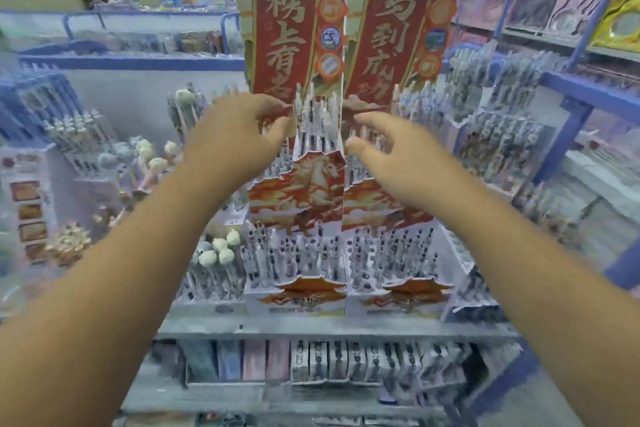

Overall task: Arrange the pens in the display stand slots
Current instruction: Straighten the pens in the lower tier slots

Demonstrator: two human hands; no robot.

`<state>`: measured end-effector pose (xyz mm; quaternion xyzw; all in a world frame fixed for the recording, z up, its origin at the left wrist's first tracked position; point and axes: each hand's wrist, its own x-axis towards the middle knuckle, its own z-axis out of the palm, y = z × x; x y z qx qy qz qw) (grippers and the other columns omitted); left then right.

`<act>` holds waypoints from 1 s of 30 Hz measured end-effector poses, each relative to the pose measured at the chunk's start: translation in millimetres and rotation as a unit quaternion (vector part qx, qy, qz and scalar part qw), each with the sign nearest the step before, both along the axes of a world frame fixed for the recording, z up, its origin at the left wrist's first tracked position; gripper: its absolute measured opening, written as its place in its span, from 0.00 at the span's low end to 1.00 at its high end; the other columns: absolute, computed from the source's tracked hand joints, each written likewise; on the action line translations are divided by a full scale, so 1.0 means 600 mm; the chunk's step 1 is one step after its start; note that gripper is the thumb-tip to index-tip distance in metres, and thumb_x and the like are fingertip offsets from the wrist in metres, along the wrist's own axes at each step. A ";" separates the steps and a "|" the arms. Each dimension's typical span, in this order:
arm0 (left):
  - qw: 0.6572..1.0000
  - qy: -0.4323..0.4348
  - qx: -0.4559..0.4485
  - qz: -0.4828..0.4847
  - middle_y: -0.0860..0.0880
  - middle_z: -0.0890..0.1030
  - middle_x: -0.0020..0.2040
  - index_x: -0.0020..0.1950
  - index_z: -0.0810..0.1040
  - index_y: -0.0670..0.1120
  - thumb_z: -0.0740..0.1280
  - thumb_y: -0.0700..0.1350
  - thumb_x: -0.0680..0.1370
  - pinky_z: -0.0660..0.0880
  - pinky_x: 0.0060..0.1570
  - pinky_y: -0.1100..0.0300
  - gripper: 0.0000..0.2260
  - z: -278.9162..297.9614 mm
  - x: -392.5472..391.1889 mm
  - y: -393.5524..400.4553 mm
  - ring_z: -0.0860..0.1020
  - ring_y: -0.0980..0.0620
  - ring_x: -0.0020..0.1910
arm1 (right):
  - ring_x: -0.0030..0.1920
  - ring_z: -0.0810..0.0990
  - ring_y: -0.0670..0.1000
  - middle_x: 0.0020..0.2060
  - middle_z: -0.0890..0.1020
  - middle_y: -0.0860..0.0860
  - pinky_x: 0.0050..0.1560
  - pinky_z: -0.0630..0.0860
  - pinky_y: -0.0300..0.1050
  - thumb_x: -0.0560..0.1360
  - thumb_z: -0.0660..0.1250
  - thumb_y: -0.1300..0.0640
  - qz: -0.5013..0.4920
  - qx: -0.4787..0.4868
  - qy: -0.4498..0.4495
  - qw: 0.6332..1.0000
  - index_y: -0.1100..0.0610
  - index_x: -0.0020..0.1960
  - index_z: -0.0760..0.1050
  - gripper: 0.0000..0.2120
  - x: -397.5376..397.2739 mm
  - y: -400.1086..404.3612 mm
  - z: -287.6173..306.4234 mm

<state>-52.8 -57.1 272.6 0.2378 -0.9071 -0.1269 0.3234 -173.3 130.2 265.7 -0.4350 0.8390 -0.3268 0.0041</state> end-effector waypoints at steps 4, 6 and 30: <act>0.998 -0.066 0.014 -0.003 0.49 0.78 0.71 0.72 0.76 0.49 0.66 0.54 0.82 0.69 0.69 0.50 0.20 -0.054 0.040 0.053 0.74 0.48 0.70 | 0.78 0.63 0.50 0.79 0.64 0.44 0.74 0.64 0.50 0.83 0.60 0.41 0.024 0.030 -0.034 0.999 0.47 0.80 0.61 0.28 0.018 0.045 -0.053; 0.994 -0.098 0.044 0.001 0.49 0.78 0.71 0.72 0.77 0.50 0.66 0.54 0.82 0.70 0.69 0.50 0.20 -0.076 0.061 0.069 0.74 0.48 0.70 | 0.77 0.65 0.50 0.79 0.65 0.45 0.73 0.65 0.51 0.83 0.61 0.41 0.038 0.052 -0.056 0.996 0.46 0.80 0.62 0.28 0.026 0.056 -0.076; 0.991 -0.048 0.049 -0.116 0.50 0.82 0.61 0.63 0.84 0.48 0.70 0.52 0.79 0.72 0.67 0.48 0.14 -0.265 0.044 0.048 0.75 0.49 0.64 | 0.50 0.84 0.48 0.51 0.80 0.39 0.51 0.82 0.49 0.81 0.67 0.52 -0.208 -0.070 -0.176 0.960 0.46 0.67 0.77 0.15 0.065 0.095 -0.260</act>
